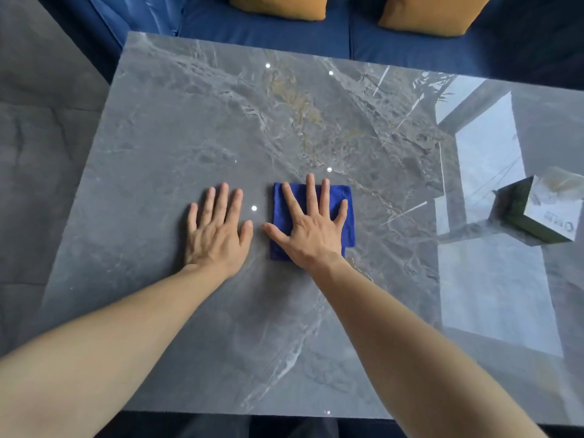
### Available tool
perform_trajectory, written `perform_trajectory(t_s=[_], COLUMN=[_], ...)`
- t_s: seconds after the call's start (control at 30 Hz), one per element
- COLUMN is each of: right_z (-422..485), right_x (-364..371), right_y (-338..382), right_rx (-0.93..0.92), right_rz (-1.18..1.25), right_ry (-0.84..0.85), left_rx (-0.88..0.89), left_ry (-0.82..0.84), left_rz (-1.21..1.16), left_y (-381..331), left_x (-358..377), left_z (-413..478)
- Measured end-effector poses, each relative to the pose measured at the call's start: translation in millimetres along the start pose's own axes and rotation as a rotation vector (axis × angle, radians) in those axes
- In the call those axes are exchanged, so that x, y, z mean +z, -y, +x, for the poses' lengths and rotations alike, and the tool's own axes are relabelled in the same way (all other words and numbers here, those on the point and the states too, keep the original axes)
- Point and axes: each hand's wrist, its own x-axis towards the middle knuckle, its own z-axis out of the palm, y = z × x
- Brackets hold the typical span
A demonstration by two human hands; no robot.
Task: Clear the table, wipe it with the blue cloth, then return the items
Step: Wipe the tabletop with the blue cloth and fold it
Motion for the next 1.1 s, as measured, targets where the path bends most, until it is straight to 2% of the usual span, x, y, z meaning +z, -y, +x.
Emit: perform_trajectory(t_s=[0.2,0.67,0.97,1.1], right_z=[-25,-110,-180,-209], right_x=[12,32,51,59], right_y=[0,-10,-20,-28], right_rx=[0.053,0.066,0.092,0.094], right_rz=[0.019,0.012,0.029,0.018], right_ry=[-0.045,-0.023,-0.043,-0.031], left_rx=[0.007,0.030,0.024,0.112], left_ry=[-0.004,-0.031,0.036,0.022], left_rz=[-0.005,-0.022,-0.062,-0.078], left_y=[3,5,-1,-17], left_x=[4,3,-5,-3], left_z=[2,3,2,-21])
